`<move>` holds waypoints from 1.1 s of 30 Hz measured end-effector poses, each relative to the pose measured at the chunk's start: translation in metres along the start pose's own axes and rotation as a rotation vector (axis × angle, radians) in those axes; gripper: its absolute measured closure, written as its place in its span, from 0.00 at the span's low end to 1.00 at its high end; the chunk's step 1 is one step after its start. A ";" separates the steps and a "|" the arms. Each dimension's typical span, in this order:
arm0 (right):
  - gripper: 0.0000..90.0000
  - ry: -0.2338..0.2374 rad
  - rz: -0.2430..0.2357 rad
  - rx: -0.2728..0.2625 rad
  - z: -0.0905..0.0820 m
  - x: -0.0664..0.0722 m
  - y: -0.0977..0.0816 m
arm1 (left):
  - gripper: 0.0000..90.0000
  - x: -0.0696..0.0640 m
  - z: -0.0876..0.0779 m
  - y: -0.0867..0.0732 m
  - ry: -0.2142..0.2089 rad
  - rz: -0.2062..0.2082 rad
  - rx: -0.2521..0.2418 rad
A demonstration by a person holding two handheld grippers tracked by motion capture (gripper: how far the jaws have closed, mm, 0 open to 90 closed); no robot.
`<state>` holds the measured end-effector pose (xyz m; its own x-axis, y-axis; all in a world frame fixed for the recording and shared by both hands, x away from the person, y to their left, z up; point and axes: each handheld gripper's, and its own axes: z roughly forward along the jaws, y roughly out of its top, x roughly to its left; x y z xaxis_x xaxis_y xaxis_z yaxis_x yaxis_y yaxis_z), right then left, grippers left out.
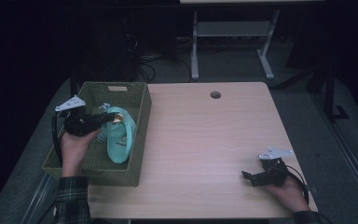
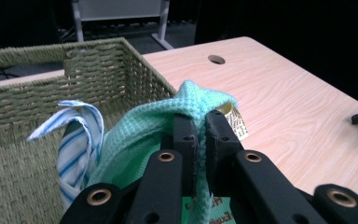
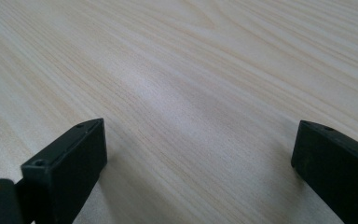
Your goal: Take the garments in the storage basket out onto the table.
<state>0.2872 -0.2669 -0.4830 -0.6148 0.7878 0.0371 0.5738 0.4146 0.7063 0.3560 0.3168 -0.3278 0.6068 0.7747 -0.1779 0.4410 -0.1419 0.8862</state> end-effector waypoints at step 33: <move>0.03 -0.001 0.008 0.002 0.000 0.001 0.000 | 0.93 -0.046 -0.015 0.081 -0.090 0.099 -0.097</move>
<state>0.2865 -0.2665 -0.4829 -0.6094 0.7917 0.0422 0.5802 0.4090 0.7044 0.3540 0.2792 -0.2412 0.7030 0.7007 -0.1218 0.3132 -0.1513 0.9376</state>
